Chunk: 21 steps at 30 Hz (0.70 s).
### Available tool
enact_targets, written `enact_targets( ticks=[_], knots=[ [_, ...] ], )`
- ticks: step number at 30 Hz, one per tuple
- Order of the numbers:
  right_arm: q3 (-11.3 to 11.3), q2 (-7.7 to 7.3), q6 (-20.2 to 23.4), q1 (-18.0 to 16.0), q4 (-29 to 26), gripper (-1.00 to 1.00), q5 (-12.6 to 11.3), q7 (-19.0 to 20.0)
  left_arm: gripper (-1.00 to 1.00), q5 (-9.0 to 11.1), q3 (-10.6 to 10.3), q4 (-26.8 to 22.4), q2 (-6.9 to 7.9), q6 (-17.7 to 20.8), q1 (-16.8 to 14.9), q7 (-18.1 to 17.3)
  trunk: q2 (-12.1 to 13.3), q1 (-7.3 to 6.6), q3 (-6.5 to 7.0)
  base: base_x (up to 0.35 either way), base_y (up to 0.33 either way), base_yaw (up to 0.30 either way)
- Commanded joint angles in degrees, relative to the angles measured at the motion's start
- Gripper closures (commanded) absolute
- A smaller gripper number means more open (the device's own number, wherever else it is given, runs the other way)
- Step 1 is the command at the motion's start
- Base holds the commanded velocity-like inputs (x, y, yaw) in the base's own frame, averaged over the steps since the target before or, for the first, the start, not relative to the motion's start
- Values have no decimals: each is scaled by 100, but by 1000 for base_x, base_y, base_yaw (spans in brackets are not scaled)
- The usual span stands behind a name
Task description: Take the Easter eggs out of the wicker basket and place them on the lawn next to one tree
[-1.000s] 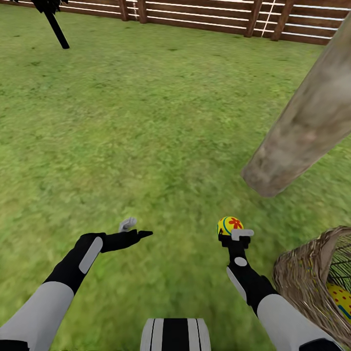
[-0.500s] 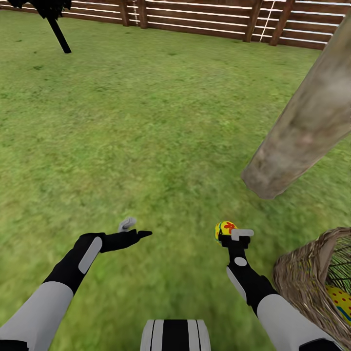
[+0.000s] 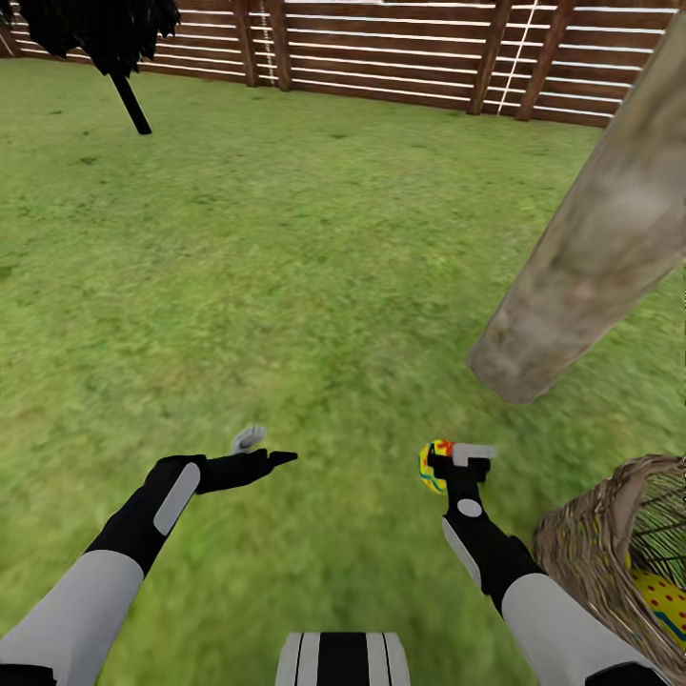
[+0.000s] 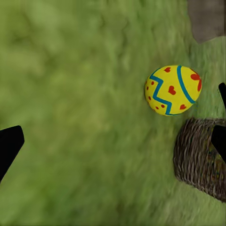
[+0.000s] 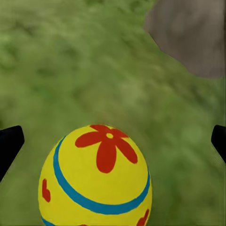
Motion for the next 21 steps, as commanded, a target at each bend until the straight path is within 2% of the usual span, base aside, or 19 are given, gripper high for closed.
enact_targets(
  ticks=[1, 5, 8, 13, 15, 19, 20, 21],
  knots=[
    [36, -3, -28, -4, -3, -100, -50, -38, -100, 12, -12, -2, 5, 17, -2, 0, 0, -3, 19, 0, 0, 0],
    [39, -8, 60, -4, -228, -100, -49, -63, -100, 9, -20, -2, -9, 8, -2, -5, 6, -14, 108, 0, 0, 0],
    [38, -10, 485, -4, -421, -100, -52, -98, -100, 9, -21, -2, -12, 7, -2, -7, 10, -21, 174, 0, 0, 0],
    [30, -8, 821, -3, -626, -100, -80, -112, -100, 9, -21, -2, -15, 5, -2, -3, 16, -34, 285, 0, 0, 0],
    [17, -8, 1031, 1, -744, -100, -177, -114, -100, 9, -22, -2, -18, 2, -2, -5, 19, -39, 329, 0, 0, 0],
    [-4, -32, 1681, 11, -1270, -100, -647, -122, -100, 9, -22, -2, -19, -2, -2, 0, 24, -50, 418, 0, 0, 0],
    [-9, -48, 1856, 16, -1457, -100, -717, -123, -100, 9, -22, -2, -17, 0, -2, 0, 26, -52, 440, 0, 0, 0],
    [-13, -90, 2319, 87, -2071, -100, -813, -119, -100, 7, -22, -2, -18, 5, -2, 8, 27, -55, 462, 0, 0, 0]
  ],
)
